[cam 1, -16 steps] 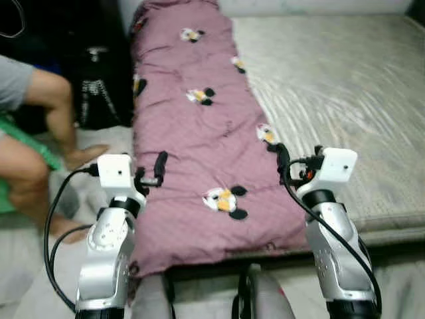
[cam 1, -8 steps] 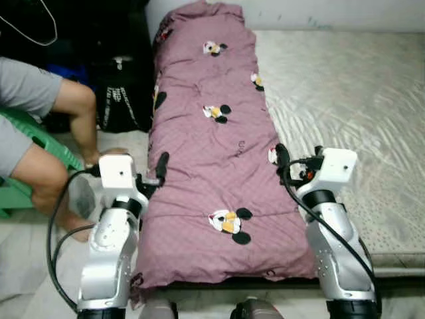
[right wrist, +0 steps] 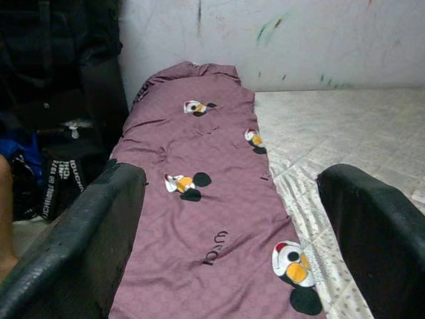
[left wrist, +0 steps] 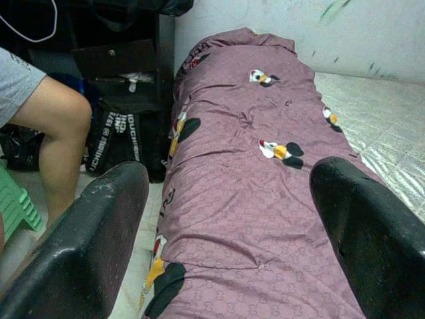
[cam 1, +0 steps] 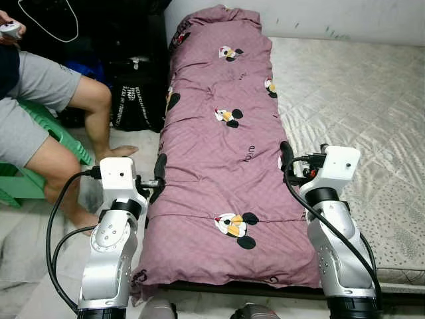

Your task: Clean up the room

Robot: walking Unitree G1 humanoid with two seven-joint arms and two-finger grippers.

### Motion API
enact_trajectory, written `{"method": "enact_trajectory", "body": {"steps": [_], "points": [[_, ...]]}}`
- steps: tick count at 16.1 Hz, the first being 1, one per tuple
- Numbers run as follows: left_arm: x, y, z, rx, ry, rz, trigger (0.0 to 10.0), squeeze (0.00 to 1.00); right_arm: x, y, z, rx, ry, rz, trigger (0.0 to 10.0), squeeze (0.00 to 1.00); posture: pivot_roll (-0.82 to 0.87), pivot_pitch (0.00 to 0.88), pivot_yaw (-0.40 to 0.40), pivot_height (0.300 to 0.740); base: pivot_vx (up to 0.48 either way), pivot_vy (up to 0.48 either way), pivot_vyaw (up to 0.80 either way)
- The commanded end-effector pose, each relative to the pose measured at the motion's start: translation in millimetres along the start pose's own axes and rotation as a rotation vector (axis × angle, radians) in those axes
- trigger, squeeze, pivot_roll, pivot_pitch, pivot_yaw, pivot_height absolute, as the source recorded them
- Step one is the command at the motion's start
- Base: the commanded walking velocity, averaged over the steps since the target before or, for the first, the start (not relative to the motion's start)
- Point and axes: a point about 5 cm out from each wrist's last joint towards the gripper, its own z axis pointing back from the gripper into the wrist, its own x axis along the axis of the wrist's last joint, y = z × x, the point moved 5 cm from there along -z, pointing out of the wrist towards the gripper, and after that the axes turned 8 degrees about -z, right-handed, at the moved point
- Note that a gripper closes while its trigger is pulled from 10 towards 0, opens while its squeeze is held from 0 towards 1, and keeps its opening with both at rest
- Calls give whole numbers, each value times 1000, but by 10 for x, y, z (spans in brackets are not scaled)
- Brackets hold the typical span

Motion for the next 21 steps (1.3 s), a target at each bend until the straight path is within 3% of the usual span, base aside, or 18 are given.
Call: {"method": "enact_trajectory", "body": {"steps": [1,21], "points": [[-29,-11,-11,-2,15,-2,10000,0,-52,-12,-2,12,26,52,10000,0,-18,60,-21,740,0,0,531],[-18,-19,-20,-12,-1,-28,10000,0,-5,33,-47,23,-2,62,10000,0,-17,60,-22,740,0,0,800]]}}
